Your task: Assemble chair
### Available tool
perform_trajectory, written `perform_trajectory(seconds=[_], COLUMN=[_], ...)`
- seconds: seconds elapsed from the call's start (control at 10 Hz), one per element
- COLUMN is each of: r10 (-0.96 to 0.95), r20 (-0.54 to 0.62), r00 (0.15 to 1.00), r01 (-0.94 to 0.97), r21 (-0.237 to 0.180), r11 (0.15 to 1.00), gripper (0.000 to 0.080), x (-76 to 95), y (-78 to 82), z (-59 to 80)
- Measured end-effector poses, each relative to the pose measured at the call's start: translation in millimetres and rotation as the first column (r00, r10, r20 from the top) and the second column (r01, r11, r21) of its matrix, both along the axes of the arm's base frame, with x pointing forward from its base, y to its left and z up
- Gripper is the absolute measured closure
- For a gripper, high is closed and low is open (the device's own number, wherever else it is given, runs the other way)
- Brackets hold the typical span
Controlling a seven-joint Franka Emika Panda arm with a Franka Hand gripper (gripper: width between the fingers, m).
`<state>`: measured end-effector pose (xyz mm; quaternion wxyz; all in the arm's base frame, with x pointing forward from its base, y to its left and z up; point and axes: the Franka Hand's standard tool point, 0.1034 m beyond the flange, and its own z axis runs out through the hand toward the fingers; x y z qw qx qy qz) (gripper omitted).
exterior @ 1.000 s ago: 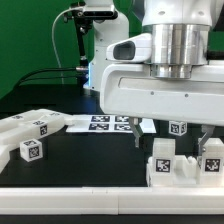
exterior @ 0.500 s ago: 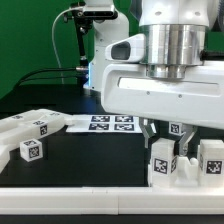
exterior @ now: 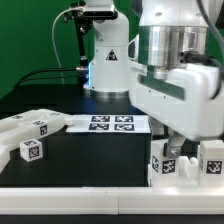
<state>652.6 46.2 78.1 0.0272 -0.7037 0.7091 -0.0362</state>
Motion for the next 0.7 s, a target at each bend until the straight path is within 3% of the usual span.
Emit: perform_trajectory(seconds=[0.1, 0.5, 0.7], r10=[-0.105, -0.205, -0.203], r20=[0.003, -0.007, -0.006], r00=[0.994, 0.979, 0.979], r01=[0.105, 0.205, 0.203], r21=[0.03, 0.031, 0.031], r11=[0.994, 0.978, 0.979], gripper=[0.0514, 0.0514, 0.0247], x=[-0.5, -2.6, -2.6], y=[-0.4, -1.6, -0.9], z=[-0.2, -0.2, -0.7])
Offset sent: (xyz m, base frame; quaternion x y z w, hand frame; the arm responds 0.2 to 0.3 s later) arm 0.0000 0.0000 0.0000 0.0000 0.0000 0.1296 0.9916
